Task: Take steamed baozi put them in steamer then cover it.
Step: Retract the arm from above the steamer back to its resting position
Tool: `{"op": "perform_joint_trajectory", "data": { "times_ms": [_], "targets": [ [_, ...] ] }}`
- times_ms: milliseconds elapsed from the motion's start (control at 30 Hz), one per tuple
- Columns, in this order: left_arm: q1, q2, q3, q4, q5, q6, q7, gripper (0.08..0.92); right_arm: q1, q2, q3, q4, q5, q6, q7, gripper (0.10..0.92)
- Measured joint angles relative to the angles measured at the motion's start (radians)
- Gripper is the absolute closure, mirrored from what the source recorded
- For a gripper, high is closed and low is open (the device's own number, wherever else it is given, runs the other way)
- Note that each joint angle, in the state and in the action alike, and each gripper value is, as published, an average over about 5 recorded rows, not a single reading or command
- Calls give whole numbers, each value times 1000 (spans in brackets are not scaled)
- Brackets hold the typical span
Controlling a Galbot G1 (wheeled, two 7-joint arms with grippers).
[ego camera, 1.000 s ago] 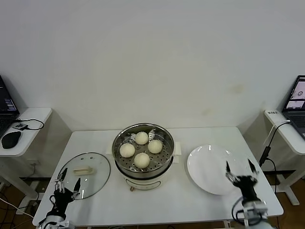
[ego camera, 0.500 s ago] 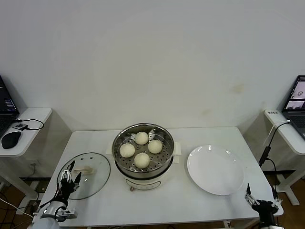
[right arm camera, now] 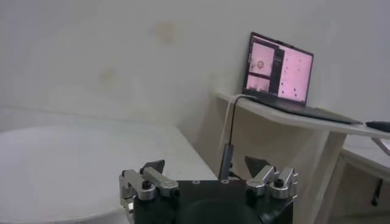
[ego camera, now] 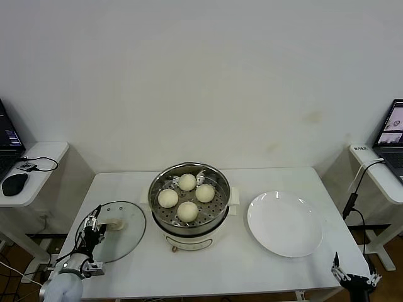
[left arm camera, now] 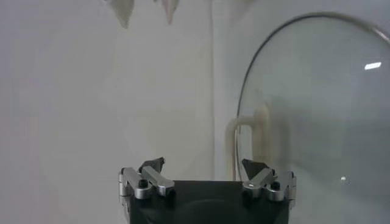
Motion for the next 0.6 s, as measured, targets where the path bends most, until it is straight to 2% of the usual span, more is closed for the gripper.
{"op": "perform_joint_trajectory", "data": {
  "times_ms": [133,233,600],
  "targets": [
    [-17,-2,12,12,8,6,8,179,-2,2,1,-4,4,0,-1,202],
    [-30,-6,18,25,17,11,10,225,-3,2,1,-6,6,-2,-3,203],
    [-53,-14,25,76,33,18,9,545,-5,2,-1,-8,12,-9,-6,203]
  ]
}}
